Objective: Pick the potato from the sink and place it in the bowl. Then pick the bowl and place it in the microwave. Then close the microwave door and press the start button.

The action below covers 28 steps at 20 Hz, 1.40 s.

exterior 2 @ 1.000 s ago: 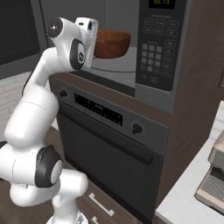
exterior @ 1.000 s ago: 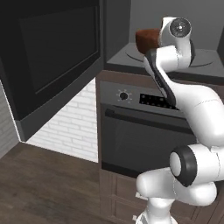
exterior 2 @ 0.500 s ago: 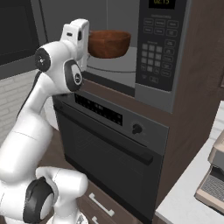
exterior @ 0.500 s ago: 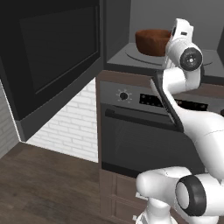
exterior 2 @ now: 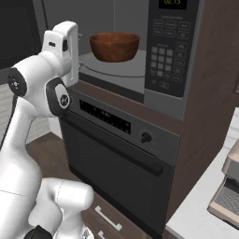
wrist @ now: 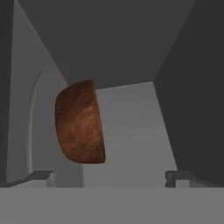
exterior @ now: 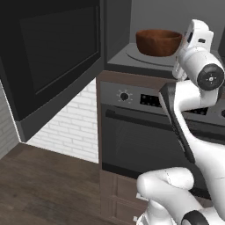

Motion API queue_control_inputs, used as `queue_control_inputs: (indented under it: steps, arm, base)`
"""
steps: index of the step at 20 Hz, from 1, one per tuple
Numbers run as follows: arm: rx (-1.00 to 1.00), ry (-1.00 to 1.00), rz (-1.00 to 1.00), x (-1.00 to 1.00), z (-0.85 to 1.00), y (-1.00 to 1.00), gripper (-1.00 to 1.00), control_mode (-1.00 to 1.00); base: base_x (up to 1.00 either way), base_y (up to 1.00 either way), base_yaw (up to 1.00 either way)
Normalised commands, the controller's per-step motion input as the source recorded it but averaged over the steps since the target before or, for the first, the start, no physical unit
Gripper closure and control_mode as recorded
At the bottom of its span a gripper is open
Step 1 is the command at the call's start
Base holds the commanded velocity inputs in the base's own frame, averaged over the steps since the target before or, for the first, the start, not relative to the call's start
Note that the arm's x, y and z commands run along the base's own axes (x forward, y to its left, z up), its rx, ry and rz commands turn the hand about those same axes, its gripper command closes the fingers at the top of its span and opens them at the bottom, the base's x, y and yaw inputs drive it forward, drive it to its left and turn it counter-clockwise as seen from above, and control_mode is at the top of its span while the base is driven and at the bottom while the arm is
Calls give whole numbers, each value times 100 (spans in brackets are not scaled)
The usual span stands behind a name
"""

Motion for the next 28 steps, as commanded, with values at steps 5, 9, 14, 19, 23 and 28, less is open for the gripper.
queue_control_inputs:
  steps: [5,9,14,19,23,28]
  arm:
    - [0,3,0,-100,8,39,-100,-100]
    - [0,1,0,-100,0,41,-100,-100]
    - [0,0,0,-100,-3,41,-100,-100]
    - [0,0,0,-100,-14,37,-100,-100]
    - [0,0,0,-97,-26,48,-100,-100]
    - [-5,0,0,-58,-34,64,-100,-100]
  base:
    - [0,0,0]
    - [0,0,0]
    - [0,0,0]
    - [0,0,0]
    - [0,0,0]
    - [0,0,0]
